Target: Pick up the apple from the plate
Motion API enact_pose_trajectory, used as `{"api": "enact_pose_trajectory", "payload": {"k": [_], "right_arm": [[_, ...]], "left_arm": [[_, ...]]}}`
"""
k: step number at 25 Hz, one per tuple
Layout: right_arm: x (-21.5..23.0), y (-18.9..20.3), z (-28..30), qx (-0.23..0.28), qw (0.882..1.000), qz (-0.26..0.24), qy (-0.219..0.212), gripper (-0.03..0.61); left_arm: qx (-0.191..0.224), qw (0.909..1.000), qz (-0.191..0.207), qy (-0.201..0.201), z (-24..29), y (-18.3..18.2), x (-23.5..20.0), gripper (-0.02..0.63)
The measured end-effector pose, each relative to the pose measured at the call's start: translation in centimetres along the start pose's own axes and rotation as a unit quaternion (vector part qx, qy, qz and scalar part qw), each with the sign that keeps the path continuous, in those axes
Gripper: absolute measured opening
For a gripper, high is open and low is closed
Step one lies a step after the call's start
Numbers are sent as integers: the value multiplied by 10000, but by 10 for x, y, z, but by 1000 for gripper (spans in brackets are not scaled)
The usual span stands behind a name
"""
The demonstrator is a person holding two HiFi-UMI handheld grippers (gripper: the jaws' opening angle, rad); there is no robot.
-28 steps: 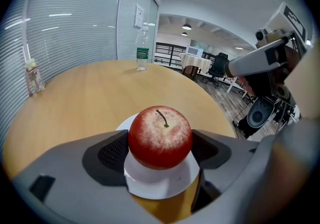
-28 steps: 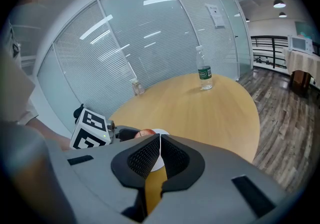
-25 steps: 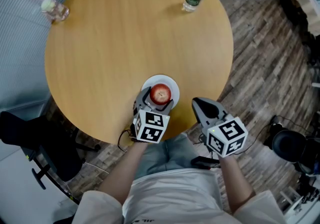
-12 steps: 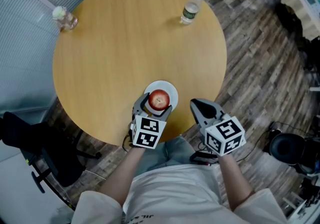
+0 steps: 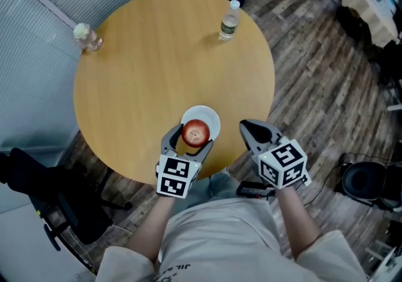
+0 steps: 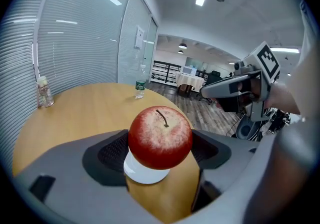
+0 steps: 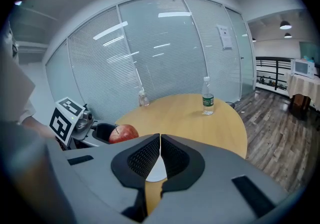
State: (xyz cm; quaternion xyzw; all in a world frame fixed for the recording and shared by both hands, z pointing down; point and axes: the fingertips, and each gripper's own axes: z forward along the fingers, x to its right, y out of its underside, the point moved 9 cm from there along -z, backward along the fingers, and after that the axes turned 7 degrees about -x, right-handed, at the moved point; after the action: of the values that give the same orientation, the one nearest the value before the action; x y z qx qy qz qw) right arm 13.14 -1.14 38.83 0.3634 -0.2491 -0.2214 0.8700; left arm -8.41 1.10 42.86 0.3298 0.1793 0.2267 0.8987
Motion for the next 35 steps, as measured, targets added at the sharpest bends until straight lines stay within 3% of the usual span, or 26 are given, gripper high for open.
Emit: {"api": "enact_pose_trajectory", "payload": {"k": [16, 35], "right_arm": [[-7, -8, -16, 357, 9993, -88, 29, 31], [-18, -7, -18, 459, 9987, -192, -94, 31]], "left_arm": [[364, 9993, 32, 22, -38, -5, 8, 391], [456, 9989, 74, -29, -49, -7, 10, 391]]}}
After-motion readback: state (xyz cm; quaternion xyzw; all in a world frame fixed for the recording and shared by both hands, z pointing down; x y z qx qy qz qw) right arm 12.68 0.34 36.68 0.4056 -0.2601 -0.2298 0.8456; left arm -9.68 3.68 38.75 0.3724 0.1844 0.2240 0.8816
